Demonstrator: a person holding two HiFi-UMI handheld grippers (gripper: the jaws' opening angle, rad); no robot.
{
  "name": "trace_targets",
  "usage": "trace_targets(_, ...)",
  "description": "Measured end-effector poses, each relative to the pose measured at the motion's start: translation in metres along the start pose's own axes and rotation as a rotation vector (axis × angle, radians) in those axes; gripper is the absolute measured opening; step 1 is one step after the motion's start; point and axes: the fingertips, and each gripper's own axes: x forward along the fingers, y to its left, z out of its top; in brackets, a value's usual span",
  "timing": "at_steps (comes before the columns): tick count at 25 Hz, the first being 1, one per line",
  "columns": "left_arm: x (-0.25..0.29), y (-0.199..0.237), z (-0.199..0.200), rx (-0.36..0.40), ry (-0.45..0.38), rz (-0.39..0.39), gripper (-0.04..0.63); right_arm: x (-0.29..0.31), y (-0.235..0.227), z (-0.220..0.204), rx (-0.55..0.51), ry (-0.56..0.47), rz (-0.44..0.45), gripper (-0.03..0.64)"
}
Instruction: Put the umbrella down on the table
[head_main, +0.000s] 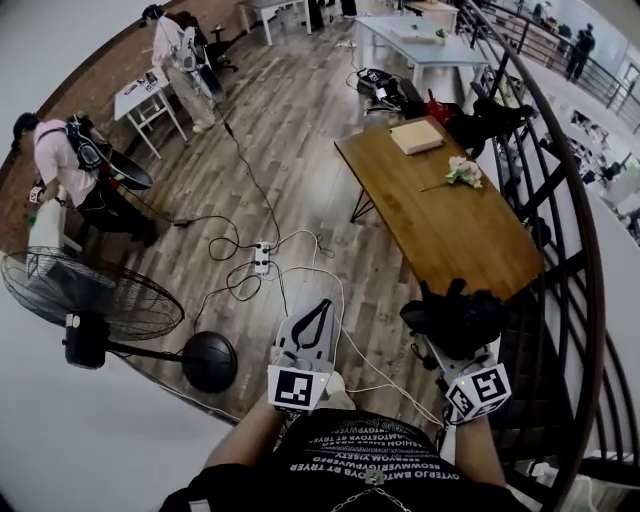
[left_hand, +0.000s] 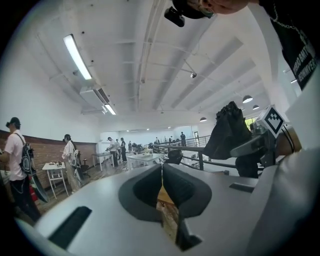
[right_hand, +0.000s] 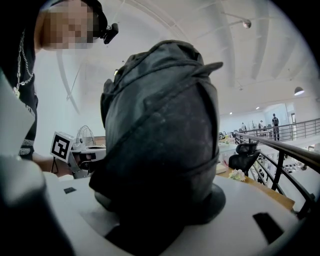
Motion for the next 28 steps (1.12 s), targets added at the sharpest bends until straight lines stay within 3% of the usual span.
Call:
trace_targets(11, 0.016, 0.058, -0.009, -0.006, -0.060, 0.028, 0.029, 0.052, 0.026, 0.011, -0.033, 0.016, -0.007, 0.279)
trace_targets(14, 0.022, 0.058, -0.005, -0.038, -0.048, -0.005, 0.029, 0.049, 0.024, 0.018, -0.029, 0.027, -0.022, 0.279)
trace_targets(21, 0.040, 0.041, 0.000, -0.002, -0.052, -0.126, 0.029, 0.052, 0.011, 0.018, -0.027, 0.035, -0.042, 0.279)
trace_targets(28, 0.077, 0.053, -0.006, 0.003, -0.011, -0.097, 0.029, 0.085, -0.016, 0.010, 0.028, 0.030, -0.018, 0.281)
